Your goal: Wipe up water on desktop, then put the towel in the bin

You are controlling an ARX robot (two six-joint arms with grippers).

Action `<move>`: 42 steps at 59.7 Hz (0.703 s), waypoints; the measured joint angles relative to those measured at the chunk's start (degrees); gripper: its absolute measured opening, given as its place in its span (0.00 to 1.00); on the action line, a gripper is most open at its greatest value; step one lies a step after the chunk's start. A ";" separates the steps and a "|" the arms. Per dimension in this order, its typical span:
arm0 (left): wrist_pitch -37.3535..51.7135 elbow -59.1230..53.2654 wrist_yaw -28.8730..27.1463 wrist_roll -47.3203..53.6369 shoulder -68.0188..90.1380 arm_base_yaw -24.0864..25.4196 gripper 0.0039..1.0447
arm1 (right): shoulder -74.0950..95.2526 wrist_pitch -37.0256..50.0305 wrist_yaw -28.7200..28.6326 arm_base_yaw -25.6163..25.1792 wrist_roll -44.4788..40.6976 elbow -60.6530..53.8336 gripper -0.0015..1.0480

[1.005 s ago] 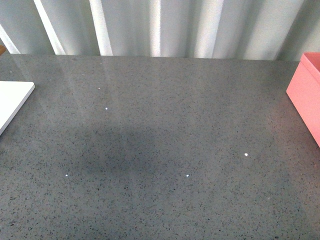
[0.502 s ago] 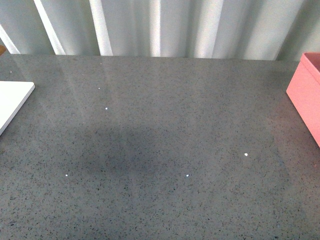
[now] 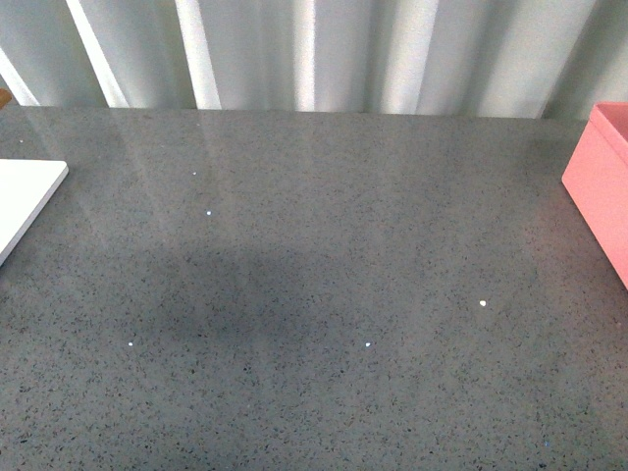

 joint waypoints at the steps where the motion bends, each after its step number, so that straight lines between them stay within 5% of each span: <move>1: 0.00 0.00 0.00 0.00 0.00 0.00 0.94 | 0.00 0.00 0.00 0.00 0.02 0.00 0.93; 31: 0.00 0.00 0.00 0.00 0.00 0.00 0.94 | -0.04 0.61 -0.85 -0.04 0.59 -0.26 0.93; 37: 0.00 0.00 -0.15 0.00 0.00 0.00 0.94 | -3.10 28.94 -17.62 -0.37 10.27 -12.59 0.77; 42: 0.00 0.00 0.02 0.02 0.00 0.00 0.94 | -7.54 48.63 -20.94 1.46 16.28 -24.35 0.62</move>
